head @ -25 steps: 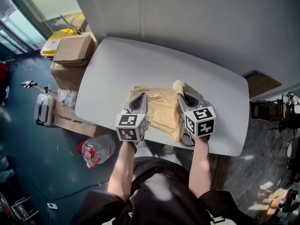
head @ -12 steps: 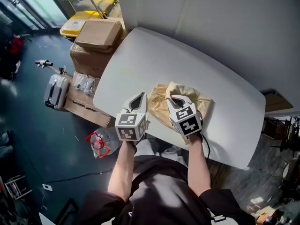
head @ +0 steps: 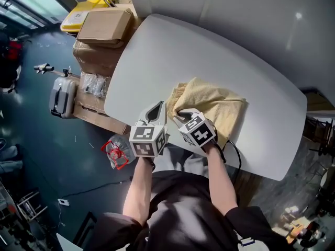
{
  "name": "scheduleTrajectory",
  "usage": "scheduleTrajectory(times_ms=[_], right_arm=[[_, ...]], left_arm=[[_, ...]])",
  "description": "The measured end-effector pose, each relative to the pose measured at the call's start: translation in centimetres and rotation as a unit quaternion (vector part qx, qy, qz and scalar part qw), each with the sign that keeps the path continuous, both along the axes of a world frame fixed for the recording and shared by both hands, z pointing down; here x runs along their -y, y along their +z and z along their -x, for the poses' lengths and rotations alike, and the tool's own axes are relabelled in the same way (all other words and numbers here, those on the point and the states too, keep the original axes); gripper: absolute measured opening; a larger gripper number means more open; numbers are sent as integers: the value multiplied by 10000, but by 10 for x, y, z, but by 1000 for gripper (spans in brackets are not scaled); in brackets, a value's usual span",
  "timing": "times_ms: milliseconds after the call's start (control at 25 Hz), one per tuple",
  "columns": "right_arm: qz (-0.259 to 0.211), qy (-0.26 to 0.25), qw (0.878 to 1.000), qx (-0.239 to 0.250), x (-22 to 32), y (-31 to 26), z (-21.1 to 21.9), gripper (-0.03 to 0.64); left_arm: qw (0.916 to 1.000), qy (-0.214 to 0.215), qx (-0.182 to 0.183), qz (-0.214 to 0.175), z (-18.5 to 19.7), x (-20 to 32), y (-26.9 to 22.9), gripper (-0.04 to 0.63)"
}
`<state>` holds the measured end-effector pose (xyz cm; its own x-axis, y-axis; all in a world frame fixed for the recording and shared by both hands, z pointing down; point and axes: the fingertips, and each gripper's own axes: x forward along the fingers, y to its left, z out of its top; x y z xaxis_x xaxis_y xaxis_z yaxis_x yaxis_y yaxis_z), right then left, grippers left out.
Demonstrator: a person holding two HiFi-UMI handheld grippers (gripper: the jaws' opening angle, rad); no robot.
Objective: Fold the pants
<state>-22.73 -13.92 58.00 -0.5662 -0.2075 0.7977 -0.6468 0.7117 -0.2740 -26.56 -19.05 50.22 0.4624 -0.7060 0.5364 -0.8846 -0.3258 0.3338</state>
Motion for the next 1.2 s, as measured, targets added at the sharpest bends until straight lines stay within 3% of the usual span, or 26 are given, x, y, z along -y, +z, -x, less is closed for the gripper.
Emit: scheduleTrajectory(times_ms=[240,440,600,720,800,960,1200], right_arm=[[375,93,9986,357,-4,28,13,112],[634,338,9945,761,-4,25,20,150],[181,839,9921,911,24,-18,-5,100],[-535,1286,9859,929,53,-66,-46,79],[-1126,1701,9740,990,68,-108,-79,41],[-2393,2508,9269,1439,86,-178,-141,5],[-3395,3005,8839,1150,64,-240,-207,5]], left_arm=[[9997,-46,57,246,10,-5,25,3],[9998,-84,-16,183,17,4,20,3],[9998,89,-148,-127,-2,27,-9,3],[9977,381,-333,-443,-33,43,-34,3],[9950,603,-447,-653,-56,47,-54,3],[9881,973,-620,-1022,-97,55,-95,3],[9723,1424,-836,-1656,-151,54,-162,5]])
